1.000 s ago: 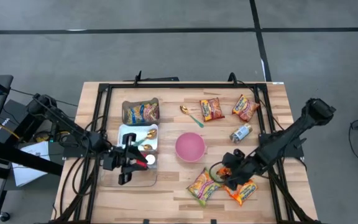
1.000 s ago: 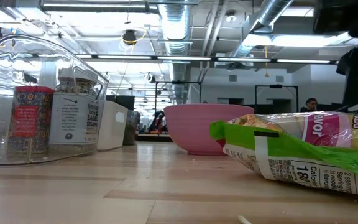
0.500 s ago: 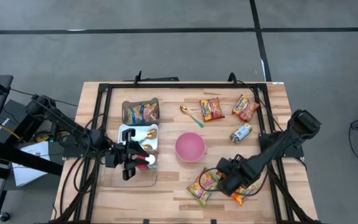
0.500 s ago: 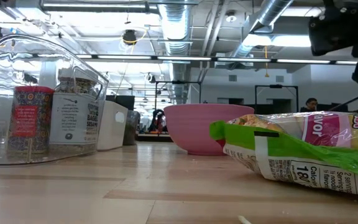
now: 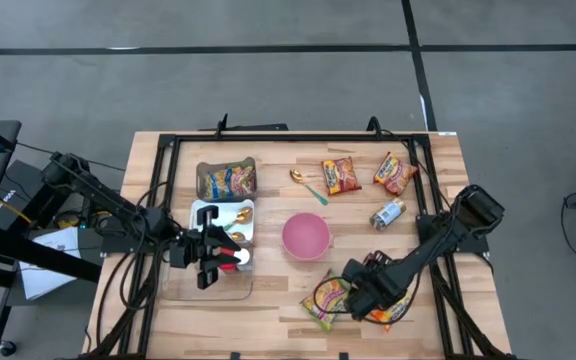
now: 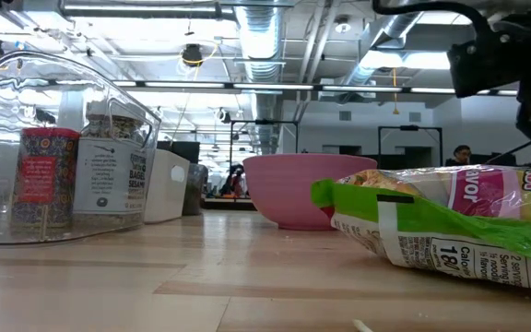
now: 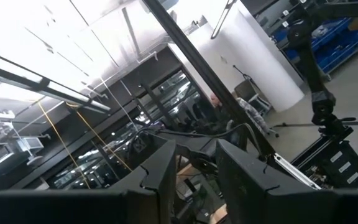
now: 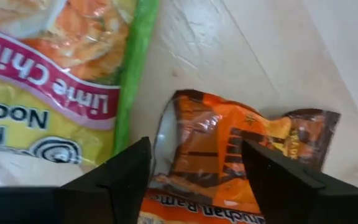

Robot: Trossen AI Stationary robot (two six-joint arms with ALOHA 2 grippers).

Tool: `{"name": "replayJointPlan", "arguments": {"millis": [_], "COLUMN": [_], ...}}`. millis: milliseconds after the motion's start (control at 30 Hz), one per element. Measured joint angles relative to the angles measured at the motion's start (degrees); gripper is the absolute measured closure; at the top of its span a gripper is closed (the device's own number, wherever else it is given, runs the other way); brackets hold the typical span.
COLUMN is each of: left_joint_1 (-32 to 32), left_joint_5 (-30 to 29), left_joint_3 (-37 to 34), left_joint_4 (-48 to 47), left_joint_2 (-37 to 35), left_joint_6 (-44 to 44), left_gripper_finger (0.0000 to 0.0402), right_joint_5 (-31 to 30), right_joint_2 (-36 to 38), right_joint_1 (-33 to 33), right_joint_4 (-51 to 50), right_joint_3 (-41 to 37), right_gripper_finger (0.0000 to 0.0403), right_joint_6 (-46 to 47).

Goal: Pick & Place Food Item
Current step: Put the orange spice pack into the transparent bin

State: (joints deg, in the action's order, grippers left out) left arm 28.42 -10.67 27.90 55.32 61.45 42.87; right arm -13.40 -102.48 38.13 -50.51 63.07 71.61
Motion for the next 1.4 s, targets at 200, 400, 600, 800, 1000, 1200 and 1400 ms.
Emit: {"name": "replayJointPlan", "arguments": {"millis": [200,400,600,800,1000,1200,1400], "left_joint_1": [0.0,0.0,0.0,0.0,-0.24,-4.73,-9.12], "left_joint_5": [0.02,0.02,0.02,-0.44,0.26,18.64,23.88], "left_joint_3": [0.0,0.0,0.0,0.0,0.0,0.0,2.53], "left_joint_4": [-0.1,-0.43,-2.25,-2.87,-2.93,0.25,8.21], "left_joint_2": [0.0,0.0,0.0,0.0,0.34,2.56,10.79], "left_joint_6": [-0.3,-1.33,-1.33,-1.35,-3.97,-7.4,-12.03], "left_gripper_finger": [0.0296,0.0296,0.0295,0.0292,0.0287,0.0284,0.0283], "right_joint_5": [-1.83,-3.47,-5.24,-16.18,-33.42,-49.18,-53.61], "right_joint_2": [0.52,0.48,0.5,0.5,0.52,0.55,0.63], "right_joint_1": [0.0,0.15,1.24,7.83,16.7,23.92,24.64], "right_joint_4": [0.18,0.34,0.22,-5.48,-11.29,-7.52,5.93], "right_joint_3": [-0.02,-0.02,0.3,7.25,18.51,28.7,33.92], "right_gripper_finger": [0.0249,0.0378,0.0388,0.0396,0.0398,0.04,0.0401], "right_joint_6": [0.36,0.39,2.29,6.44,3.71,-14.17,-39.18]}}
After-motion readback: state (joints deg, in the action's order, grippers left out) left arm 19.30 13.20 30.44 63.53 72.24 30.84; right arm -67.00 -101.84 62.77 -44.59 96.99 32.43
